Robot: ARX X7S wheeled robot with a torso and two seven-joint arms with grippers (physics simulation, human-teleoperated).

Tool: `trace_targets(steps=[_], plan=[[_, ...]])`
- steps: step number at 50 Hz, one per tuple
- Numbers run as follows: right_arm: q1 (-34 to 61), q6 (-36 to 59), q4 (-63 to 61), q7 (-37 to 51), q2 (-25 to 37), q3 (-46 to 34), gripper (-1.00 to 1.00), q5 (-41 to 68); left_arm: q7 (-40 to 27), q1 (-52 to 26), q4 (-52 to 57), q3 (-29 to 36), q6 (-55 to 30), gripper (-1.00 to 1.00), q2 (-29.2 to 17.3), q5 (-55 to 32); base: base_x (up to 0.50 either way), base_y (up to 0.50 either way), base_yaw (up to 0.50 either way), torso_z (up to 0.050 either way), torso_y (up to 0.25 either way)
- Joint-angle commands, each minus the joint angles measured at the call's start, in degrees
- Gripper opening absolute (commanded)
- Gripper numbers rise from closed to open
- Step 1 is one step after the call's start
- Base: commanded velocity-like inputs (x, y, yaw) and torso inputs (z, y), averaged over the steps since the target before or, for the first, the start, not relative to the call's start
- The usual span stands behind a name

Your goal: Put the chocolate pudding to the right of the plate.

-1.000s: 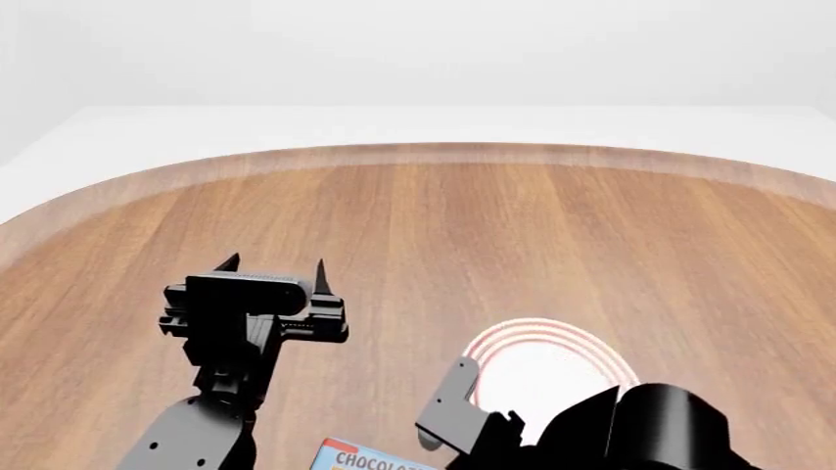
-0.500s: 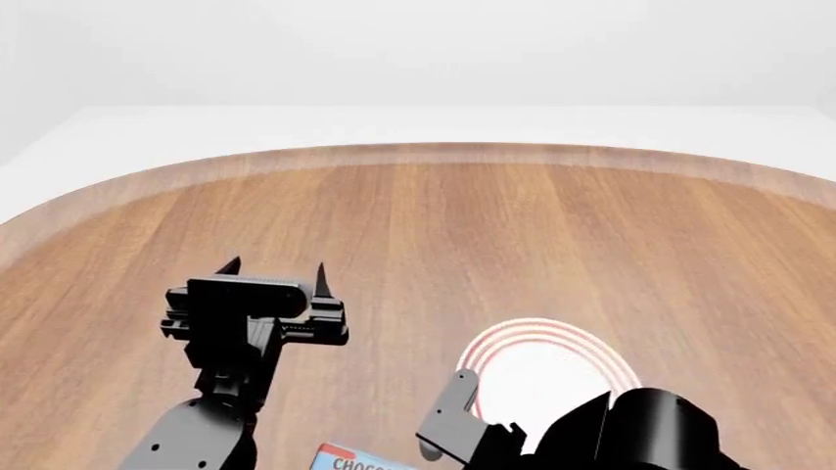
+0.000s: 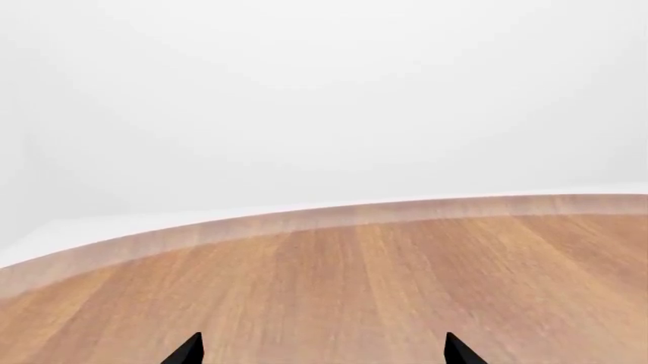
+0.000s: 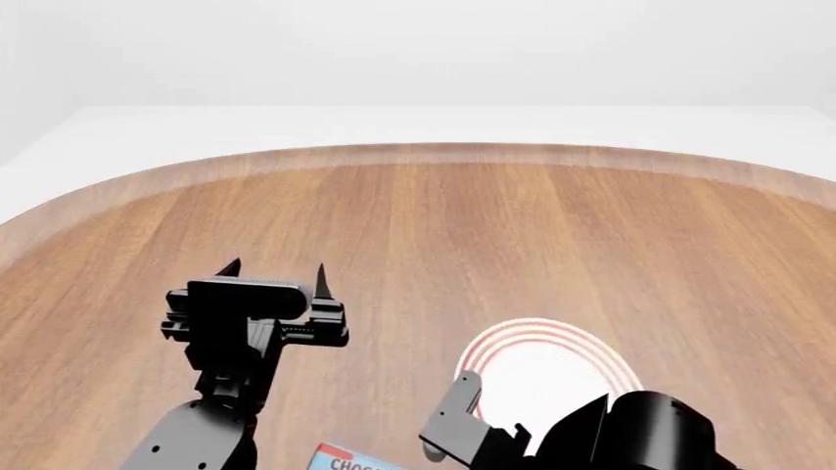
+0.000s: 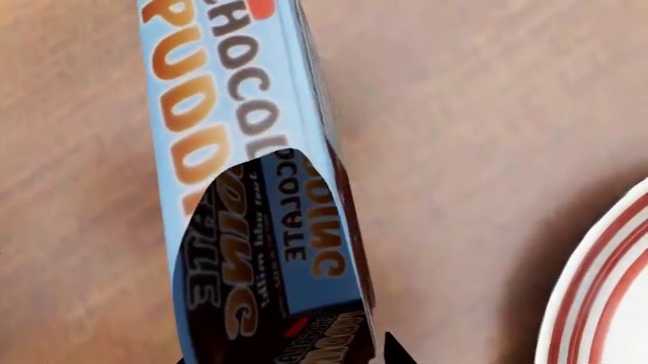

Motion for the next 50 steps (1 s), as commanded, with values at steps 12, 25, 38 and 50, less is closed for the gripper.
trace_targets(steps=[12, 25, 38, 50], plan=[[3.43, 1.17, -5.39, 3.71, 2.29, 4.76, -1.00, 5.35, -0.58, -0.28, 0.21, -0.26, 0.06, 1.00, -0.56, -0.66, 0.00, 0.00, 0.00, 0.000, 0.000], [6.42, 2.38, -2.85, 6.97, 4.96, 8.20, -1.00, 7.03, -0.98, -0.17, 0.88, -0.34, -0.07, 1.00, -0.86, -1.12, 0.00, 0.00, 0.00, 0.000, 0.000], [8.49, 0.20, 3.69, 9.22, 10.36, 15.51, -1.00, 9.38, -1.17, -0.10, 0.35, -0.30, 0.33, 1.00, -1.02, -1.36, 0.00, 0.00, 0.00, 0.000, 0.000], [10.12, -1.07, 9.58, 12.40, 14.53, 21.07, -1.00, 11.09, -1.31, -0.08, -0.02, -0.21, 0.74, 1.00, -1.23, -1.51, 0.00, 0.00, 0.00, 0.000, 0.000]])
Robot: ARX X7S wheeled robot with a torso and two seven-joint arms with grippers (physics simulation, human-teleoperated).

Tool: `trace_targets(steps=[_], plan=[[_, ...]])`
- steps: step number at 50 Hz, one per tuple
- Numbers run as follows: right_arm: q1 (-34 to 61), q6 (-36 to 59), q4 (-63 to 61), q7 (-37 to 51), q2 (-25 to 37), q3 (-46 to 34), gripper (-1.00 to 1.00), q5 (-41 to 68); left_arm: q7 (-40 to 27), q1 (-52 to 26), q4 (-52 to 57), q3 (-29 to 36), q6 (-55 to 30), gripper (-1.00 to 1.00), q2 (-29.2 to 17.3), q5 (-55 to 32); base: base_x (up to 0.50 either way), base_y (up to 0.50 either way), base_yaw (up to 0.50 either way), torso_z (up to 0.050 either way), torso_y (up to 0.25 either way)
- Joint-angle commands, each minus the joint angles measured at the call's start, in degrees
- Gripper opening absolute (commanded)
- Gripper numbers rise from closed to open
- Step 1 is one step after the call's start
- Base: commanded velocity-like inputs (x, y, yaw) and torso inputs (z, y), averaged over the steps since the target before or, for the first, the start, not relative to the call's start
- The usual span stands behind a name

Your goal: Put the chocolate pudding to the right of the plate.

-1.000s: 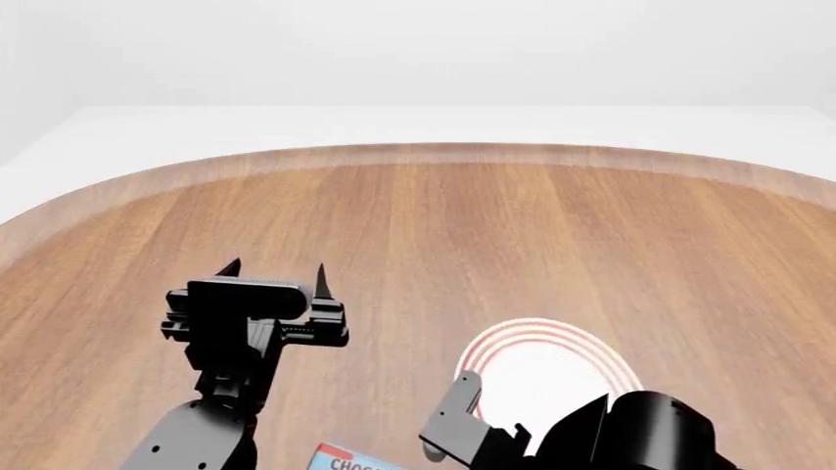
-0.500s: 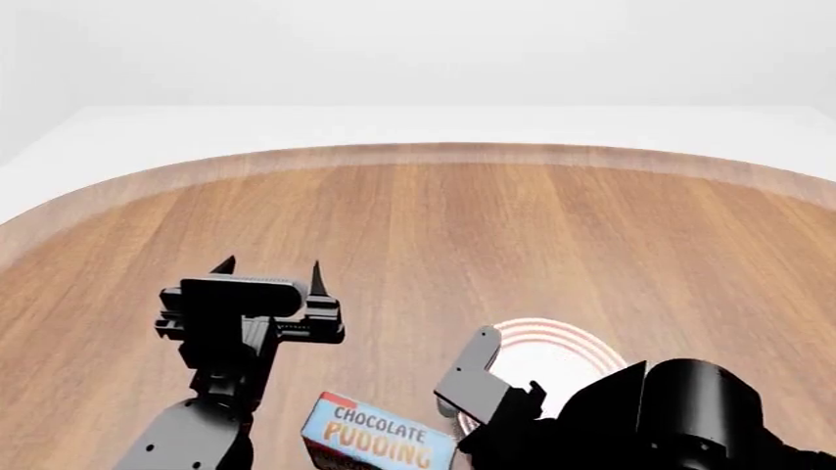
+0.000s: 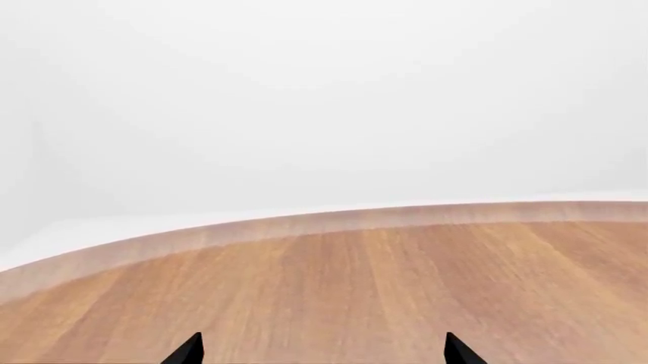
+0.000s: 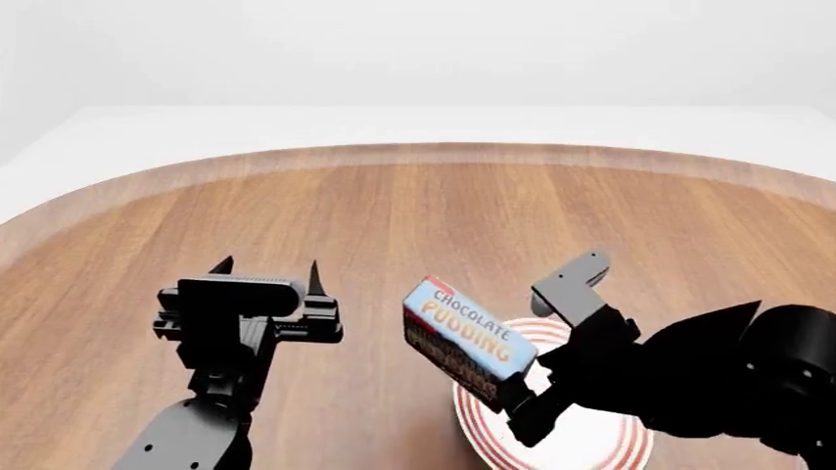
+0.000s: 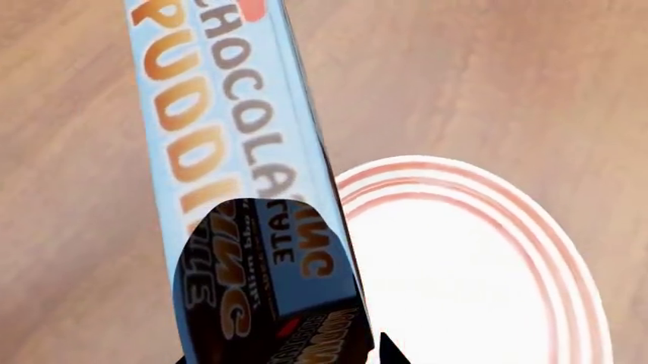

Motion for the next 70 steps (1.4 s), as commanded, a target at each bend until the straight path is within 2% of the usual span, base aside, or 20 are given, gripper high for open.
trace_targets(steps=[1, 13, 23, 53, 70], plan=[[1.66, -1.32, 4.93, 2.41, 4.17, 5.50, -1.00, 1.39, -0.17, 0.06, -0.29, 0.07, 0.34, 1.00, -0.19, -0.17, 0.00, 0.00, 0.00, 0.000, 0.000], [1.65, -4.54, 13.66, 3.64, 8.15, 10.02, -1.00, 1.11, -0.30, -0.13, -0.34, 0.25, 0.41, 1.00, -0.36, -0.43, 0.00, 0.00, 0.00, 0.000, 0.000], [1.00, -6.63, 17.87, 3.30, 9.49, 10.72, -1.00, -0.42, -0.56, -0.07, 0.16, 0.32, 0.13, 1.00, -0.56, -0.77, 0.00, 0.00, 0.00, 0.000, 0.000], [-14.49, -15.90, 22.35, 5.17, 19.42, 18.45, -1.00, 3.02, -1.06, -0.27, 0.23, 0.81, 0.05, 1.00, -0.92, -1.23, 0.00, 0.00, 0.00, 0.000, 0.000], [-19.78, -18.98, 25.24, 6.37, 21.05, 20.19, -1.00, 3.51, -1.29, -0.17, -0.06, 1.00, 0.44, 1.00, -1.11, -1.47, 0.00, 0.00, 0.00, 0.000, 0.000]])
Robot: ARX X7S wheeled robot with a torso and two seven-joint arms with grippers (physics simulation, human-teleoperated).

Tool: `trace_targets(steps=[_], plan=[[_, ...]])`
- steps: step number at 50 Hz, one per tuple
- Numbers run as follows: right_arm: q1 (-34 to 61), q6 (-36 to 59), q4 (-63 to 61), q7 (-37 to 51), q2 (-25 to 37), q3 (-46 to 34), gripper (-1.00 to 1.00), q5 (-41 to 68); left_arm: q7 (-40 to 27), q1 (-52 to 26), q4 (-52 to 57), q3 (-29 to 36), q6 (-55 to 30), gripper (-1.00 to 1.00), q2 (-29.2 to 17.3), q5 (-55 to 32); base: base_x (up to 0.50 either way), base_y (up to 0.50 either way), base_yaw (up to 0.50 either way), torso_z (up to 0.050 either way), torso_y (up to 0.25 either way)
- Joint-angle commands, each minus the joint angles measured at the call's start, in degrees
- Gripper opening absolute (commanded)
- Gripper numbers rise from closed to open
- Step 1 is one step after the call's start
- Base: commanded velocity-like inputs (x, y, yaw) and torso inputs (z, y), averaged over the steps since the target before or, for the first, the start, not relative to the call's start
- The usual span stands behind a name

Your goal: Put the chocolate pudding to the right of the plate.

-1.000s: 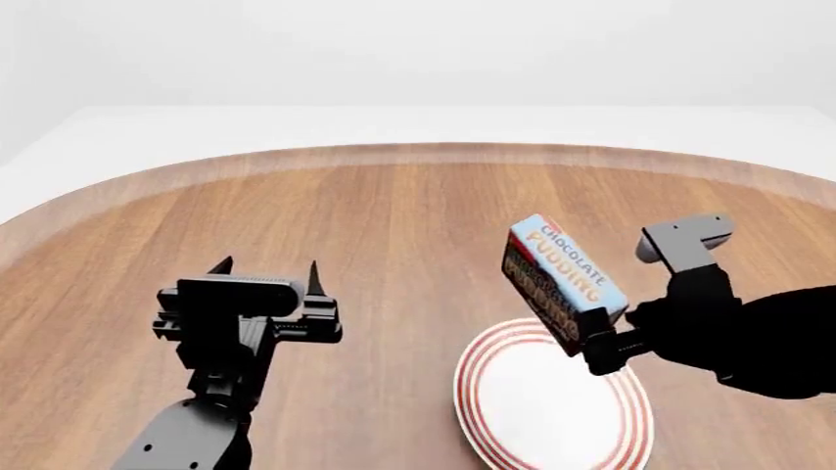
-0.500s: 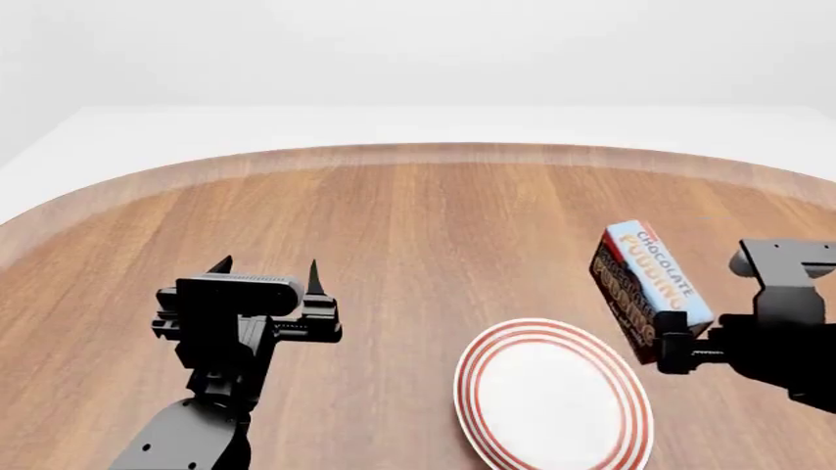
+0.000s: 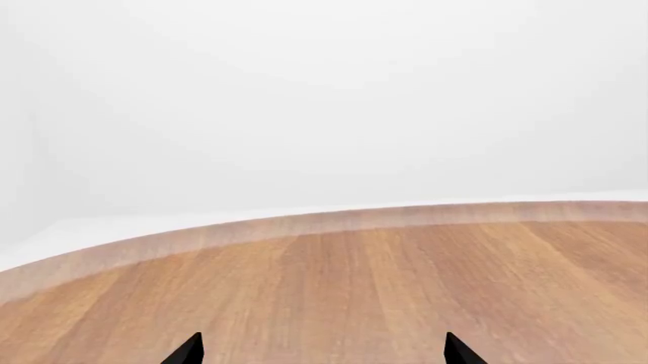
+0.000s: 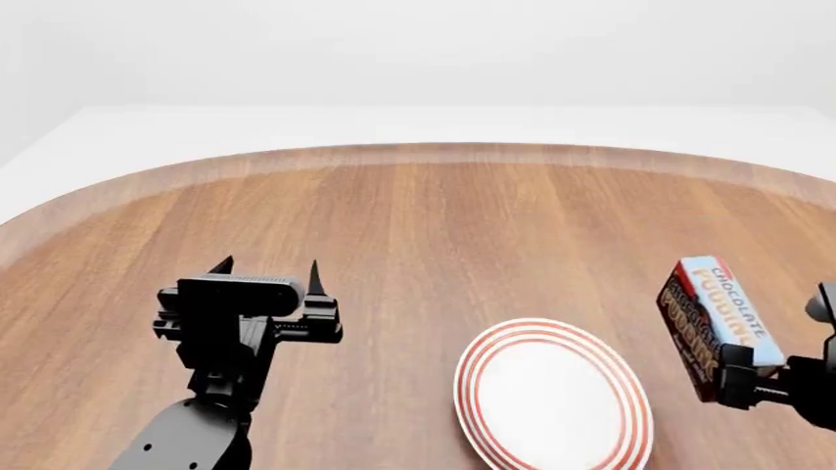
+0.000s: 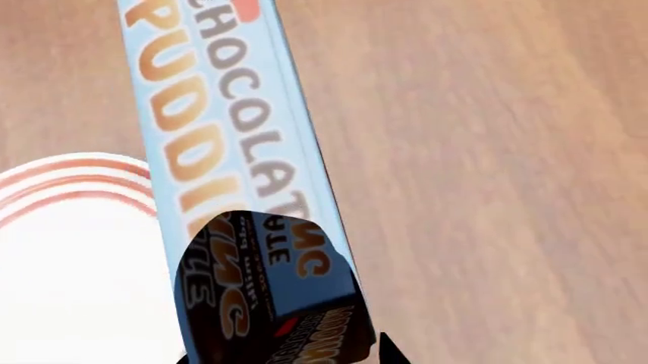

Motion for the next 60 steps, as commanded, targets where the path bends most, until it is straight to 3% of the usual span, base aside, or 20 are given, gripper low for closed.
trace_targets(steps=[1, 23, 58, 59, 60], plan=[[-3.46, -2.11, 1.60, -0.09, 1.26, 1.09, -1.00, -0.55, -0.16, 0.06, -0.17, 0.14, 0.23, 1.00, -0.13, -0.16, 0.00, 0.00, 0.00, 0.000, 0.000], [-8.10, -5.73, 6.11, -0.65, 0.92, 1.54, -1.00, -1.56, -0.52, 0.60, -0.04, 0.38, 0.66, 1.00, -0.44, -0.49, 0.00, 0.00, 0.00, 0.000, 0.000], [-6.01, -7.57, 11.83, -4.41, -3.14, -1.82, -1.00, -6.24, -1.03, 0.40, -0.17, 0.62, 0.97, 1.00, -0.90, -1.07, 0.00, 0.00, 0.00, 0.000, 0.000], [-5.92, -7.54, 11.72, -4.21, -3.12, -1.98, 1.00, -6.49, -1.06, 0.41, -0.14, 0.62, 0.96, 1.00, -0.93, -1.09, 0.00, 0.00, 0.00, 0.000, 0.000], [-5.82, -7.52, 11.82, -4.16, -3.15, -1.87, 1.00, -6.38, -1.09, 0.42, -0.16, 0.59, 0.98, 1.00, -0.92, -1.13, 0.00, 0.00, 0.00, 0.000, 0.000]])
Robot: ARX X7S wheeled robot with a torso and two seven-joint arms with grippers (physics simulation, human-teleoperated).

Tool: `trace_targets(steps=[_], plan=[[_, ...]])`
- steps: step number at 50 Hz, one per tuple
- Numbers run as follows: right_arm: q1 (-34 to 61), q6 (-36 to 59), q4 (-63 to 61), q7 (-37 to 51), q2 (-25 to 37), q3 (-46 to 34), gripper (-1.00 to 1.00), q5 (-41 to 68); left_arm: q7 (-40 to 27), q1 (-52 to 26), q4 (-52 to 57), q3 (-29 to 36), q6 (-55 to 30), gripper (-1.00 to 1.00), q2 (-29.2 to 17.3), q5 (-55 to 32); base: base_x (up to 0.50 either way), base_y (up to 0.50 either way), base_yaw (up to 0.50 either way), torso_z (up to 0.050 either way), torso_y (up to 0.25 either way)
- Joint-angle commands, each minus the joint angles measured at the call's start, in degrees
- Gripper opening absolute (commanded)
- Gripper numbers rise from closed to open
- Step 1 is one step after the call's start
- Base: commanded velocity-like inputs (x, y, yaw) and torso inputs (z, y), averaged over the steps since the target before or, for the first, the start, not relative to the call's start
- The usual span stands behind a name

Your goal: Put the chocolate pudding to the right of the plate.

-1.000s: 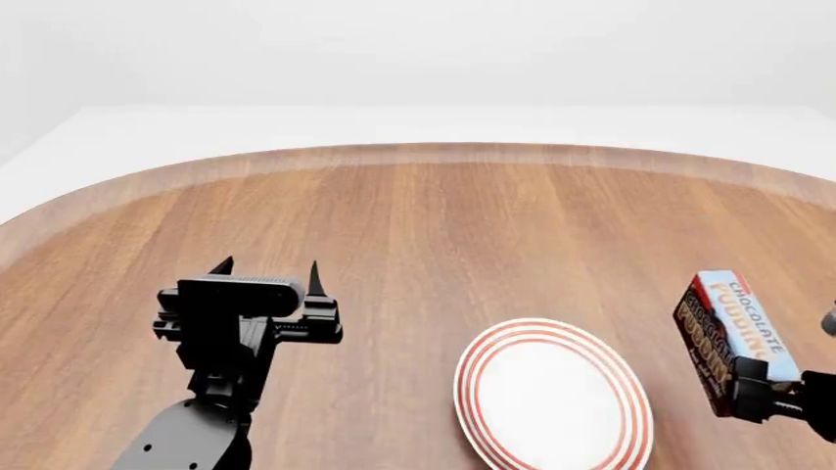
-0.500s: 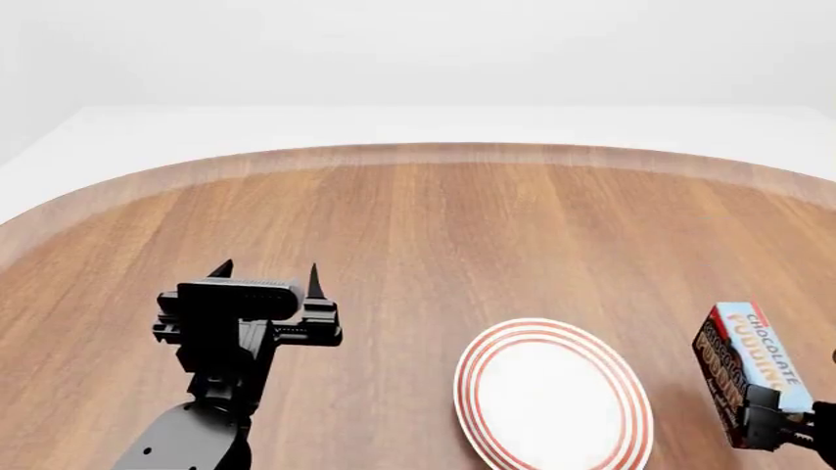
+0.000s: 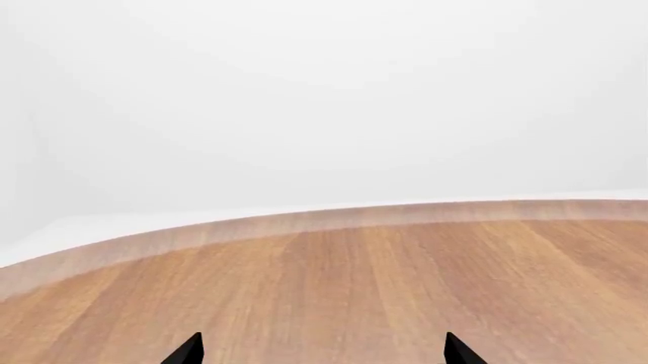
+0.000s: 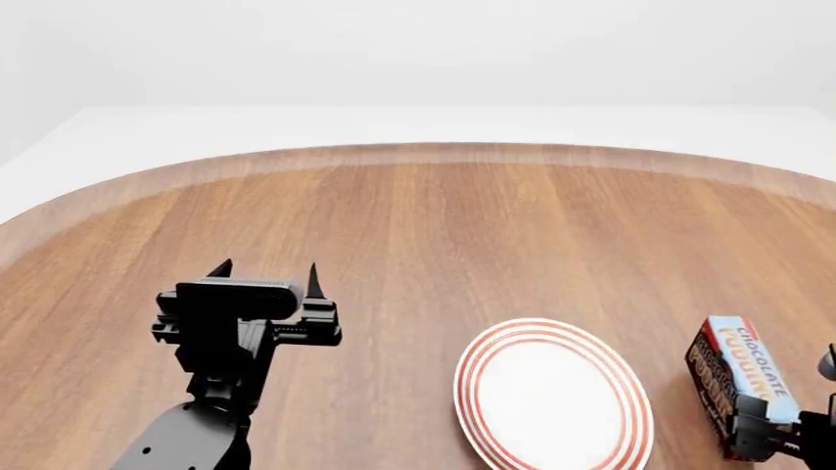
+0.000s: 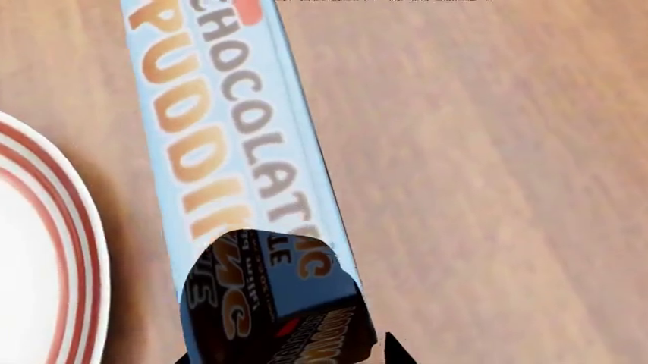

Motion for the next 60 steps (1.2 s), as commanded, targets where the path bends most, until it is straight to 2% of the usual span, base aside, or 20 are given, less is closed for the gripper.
trace_targets(steps=[1, 17, 32, 52, 60], plan=[[0.81, -0.10, 0.45, -1.00, -0.23, -0.38, 1.00, -1.56, -0.21, -0.04, 0.03, 0.06, 0.02, 1.00, -0.14, -0.23, 0.00, 0.00, 0.00, 0.000, 0.000], [1.31, -0.40, -2.53, 0.67, 0.82, 0.81, 1.00, -0.89, -0.39, 0.11, -0.11, 0.26, 0.35, 1.00, -0.29, -0.42, 0.00, 0.00, 0.00, 0.000, 0.000], [0.12, -1.26, -13.85, 6.28, 7.89, 9.89, 1.00, 8.02, -0.53, 0.05, -0.29, 0.50, 0.58, 1.00, -0.42, -0.58, 0.00, 0.00, 0.00, 0.000, 0.000], [1.48, -1.86, -16.08, 5.59, 7.54, 10.28, 1.00, 7.83, -0.84, -0.10, -0.29, 0.73, 0.62, 1.00, -0.64, -0.86, 0.00, 0.00, 0.00, 0.000, 0.000], [-1.33, -9.72, -32.68, 11.61, 8.05, 15.69, 1.00, 6.71, -1.21, -0.61, 0.37, 0.84, -0.06, 1.00, -0.76, -1.04, 0.00, 0.00, 0.00, 0.000, 0.000]])
